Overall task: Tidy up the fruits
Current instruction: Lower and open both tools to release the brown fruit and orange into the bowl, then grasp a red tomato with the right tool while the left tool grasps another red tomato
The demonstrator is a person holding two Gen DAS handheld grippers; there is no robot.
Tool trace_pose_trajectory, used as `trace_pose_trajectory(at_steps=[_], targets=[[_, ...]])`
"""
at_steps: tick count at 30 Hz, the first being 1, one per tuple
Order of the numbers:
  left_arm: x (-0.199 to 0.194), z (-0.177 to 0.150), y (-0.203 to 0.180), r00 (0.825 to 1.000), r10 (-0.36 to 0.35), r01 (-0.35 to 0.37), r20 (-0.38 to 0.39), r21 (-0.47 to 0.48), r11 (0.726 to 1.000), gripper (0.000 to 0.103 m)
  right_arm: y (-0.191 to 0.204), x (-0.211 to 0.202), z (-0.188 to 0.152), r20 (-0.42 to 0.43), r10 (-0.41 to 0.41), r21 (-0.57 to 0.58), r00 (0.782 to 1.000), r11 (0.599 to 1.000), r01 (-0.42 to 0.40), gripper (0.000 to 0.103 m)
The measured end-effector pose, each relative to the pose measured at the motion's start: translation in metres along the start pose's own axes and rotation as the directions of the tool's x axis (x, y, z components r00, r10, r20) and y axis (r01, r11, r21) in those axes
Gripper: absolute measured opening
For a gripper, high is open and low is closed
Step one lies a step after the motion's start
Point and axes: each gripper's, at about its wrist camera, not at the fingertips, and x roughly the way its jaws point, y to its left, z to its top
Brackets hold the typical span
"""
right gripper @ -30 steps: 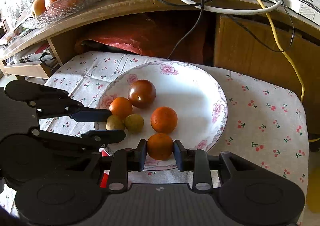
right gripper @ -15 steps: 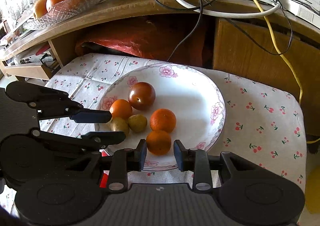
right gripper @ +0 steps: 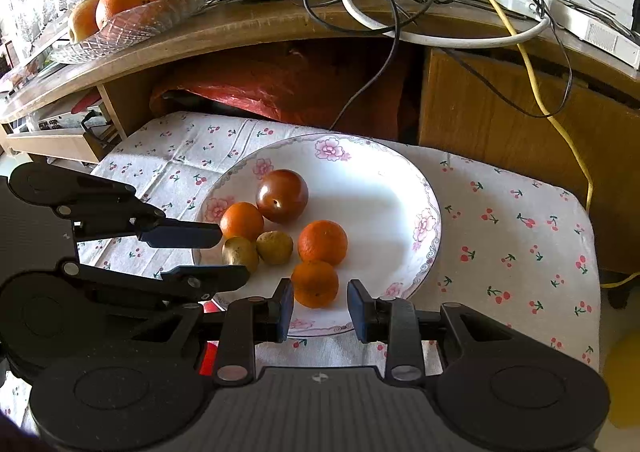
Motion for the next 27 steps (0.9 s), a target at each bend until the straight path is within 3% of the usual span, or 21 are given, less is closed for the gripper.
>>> trace_pose_trajectory(at_steps=[13, 27], targets=[[-0.015, -0.009, -0.009, 1.000, 0.009, -0.009, -0.004, 0.041, 0.999, 0.037, 0.015, -0.017, -0.010, 0.007, -0.005, -0.022, 1.000, 1.000, 0.005, 0.027], [-0.035, -0.036, -0.009, 1.000, -0.011, 0.013, -0.025, 0.087, 0.996, 0.038, 0.037, -0.027, -0.028, -0.027, 0.047, -0.033, 0.999, 0.998, -0.048, 0.028]])
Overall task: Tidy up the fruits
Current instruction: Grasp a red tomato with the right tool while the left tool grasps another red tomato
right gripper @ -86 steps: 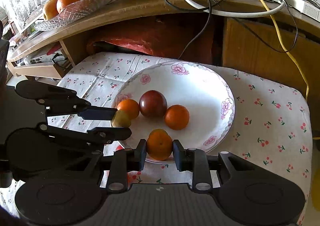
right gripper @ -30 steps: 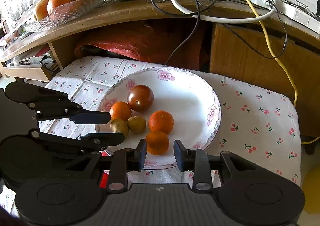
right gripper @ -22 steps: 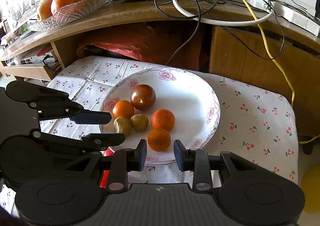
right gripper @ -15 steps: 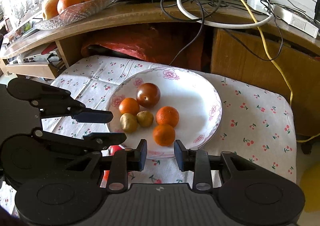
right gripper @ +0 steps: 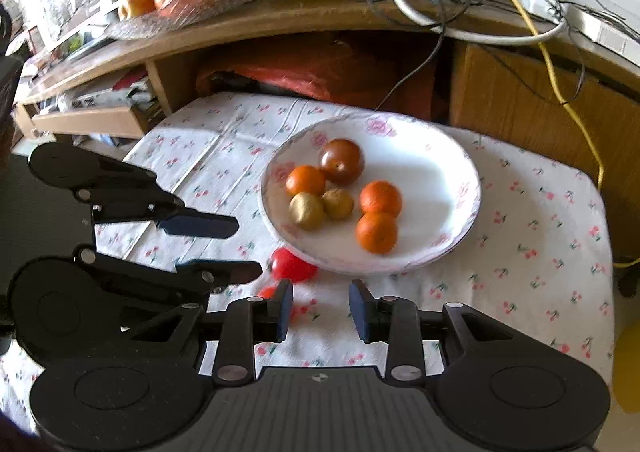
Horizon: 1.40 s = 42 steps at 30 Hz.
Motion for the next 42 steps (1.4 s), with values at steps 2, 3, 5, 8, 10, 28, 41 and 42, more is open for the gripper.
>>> trace_pose_trajectory(at_steps=[2, 3, 5, 8, 10, 28, 41, 42], targets=[[0.000, -0.008, 0.003, 1.000, -0.001, 0.001, -0.016, 0.005, 1.000, 0.038, 0.004, 0.001, -0.004, -0.016, 0.012, -0.012, 1.000, 1.000, -0.012, 0.028], [0.000, -0.012, 0.004, 1.000, -0.002, 0.002, -0.024, 0.006, 1.000, 0.038, 0.006, 0.002, -0.006, -0.024, 0.018, -0.017, 1.000, 1.000, -0.018, 0.028], [0.000, -0.019, 0.007, 0.999, -0.004, 0.004, -0.039, 0.012, 1.000, 0.038, 0.009, 0.005, -0.009, -0.037, 0.030, -0.029, 0.999, 0.999, -0.031, 0.028], [0.001, -0.025, 0.011, 0.998, -0.007, 0.007, -0.055, 0.008, 1.000, 0.038, 0.012, 0.011, -0.010, -0.054, 0.047, -0.039, 0.997, 0.998, -0.049, 0.029], [0.002, -0.028, 0.013, 0.998, -0.008, 0.008, -0.063, 0.005, 1.000, 0.038, 0.014, 0.016, -0.010, -0.065, 0.057, -0.042, 0.996, 0.997, -0.060, 0.029], [0.014, -0.018, 0.015, 0.995, -0.080, 0.079, -0.060, -0.026, 0.997, 0.038, 0.012, 0.027, -0.010, -0.121, 0.055, -0.048, 0.991, 0.997, -0.062, 0.023], [0.043, 0.005, -0.001, 0.995, -0.082, 0.079, -0.053, -0.058, 0.995, 0.039, -0.017, 0.008, -0.019, -0.122, 0.032, 0.010, 0.992, 0.999, -0.031, 0.023], [0.043, 0.006, -0.001, 0.995, -0.083, 0.080, -0.051, -0.062, 0.995, 0.040, -0.018, 0.007, -0.019, -0.122, 0.031, 0.011, 0.992, 1.000, -0.029, 0.023]])
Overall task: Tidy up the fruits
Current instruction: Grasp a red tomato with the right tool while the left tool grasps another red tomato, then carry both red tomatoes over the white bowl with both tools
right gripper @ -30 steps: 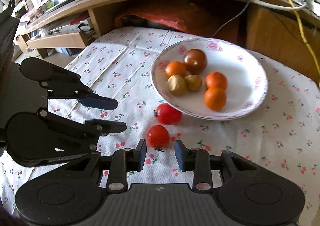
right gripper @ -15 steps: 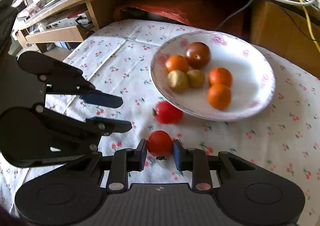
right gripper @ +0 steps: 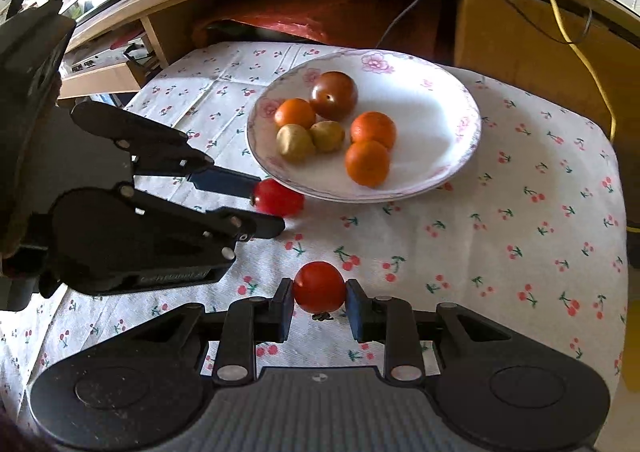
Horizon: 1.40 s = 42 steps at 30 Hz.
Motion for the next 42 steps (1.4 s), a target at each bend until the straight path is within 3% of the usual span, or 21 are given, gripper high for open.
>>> trace_pose_trajectory(at_steps=[7, 13, 28, 42], targets=[[0.004, 0.002, -0.007, 1.000, 0.007, -0.007, 0.026, 0.000, 1.000, 0.042, -0.005, -0.002, -0.001, -0.003, -0.007, 0.009, 1.000, 1.000, 0.007, 0.023], [0.003, 0.004, -0.010, 1.000, 0.014, -0.014, 0.020, -0.007, 1.000, 0.036, -0.003, -0.003, 0.000, -0.001, -0.011, 0.002, 1.000, 1.000, 0.011, 0.023], [-0.026, -0.022, -0.023, 0.998, 0.040, -0.041, -0.045, -0.006, 0.999, 0.036, 0.004, -0.007, 0.001, -0.001, -0.042, -0.030, 0.999, 0.999, 0.042, 0.023], [-0.040, 0.004, -0.020, 0.994, 0.102, -0.102, 0.029, -0.006, 0.995, 0.036, 0.009, -0.015, 0.024, 0.076, -0.053, -0.030, 0.996, 0.998, 0.055, 0.023]])
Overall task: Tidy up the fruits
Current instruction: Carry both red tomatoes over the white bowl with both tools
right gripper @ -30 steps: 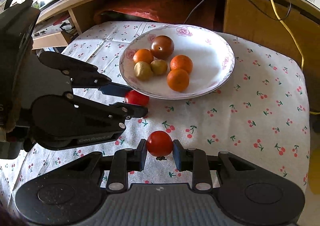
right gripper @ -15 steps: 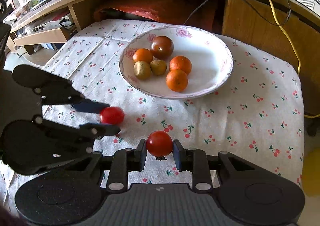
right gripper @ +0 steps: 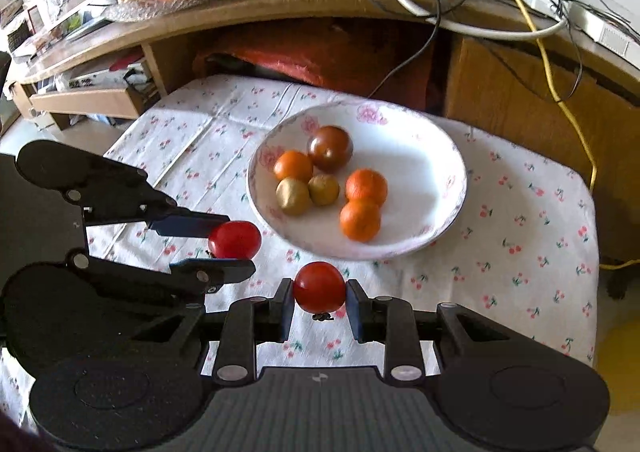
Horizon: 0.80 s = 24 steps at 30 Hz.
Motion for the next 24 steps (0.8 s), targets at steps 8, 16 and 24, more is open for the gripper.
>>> trace_pose_trajectory(at_steps=[8, 16, 24], targets=[[0.007, 0.009, 0.006, 1.000, 0.019, -0.019, 0.013, -0.002, 1.000, 0.036, -0.006, 0.006, 0.009, 0.013, -0.017, 0.012, 1.000, 1.000, 0.017, 0.024], [0.016, 0.015, 0.012, 0.999, 0.027, -0.027, 0.022, -0.013, 1.000, 0.036, -0.013, 0.017, 0.015, 0.025, -0.028, 0.023, 0.999, 0.999, 0.027, 0.024], [0.020, 0.018, 0.016, 0.999, 0.037, -0.036, 0.037, -0.027, 0.999, 0.036, -0.016, 0.022, 0.017, 0.039, -0.028, 0.030, 0.999, 0.999, 0.027, 0.024]])
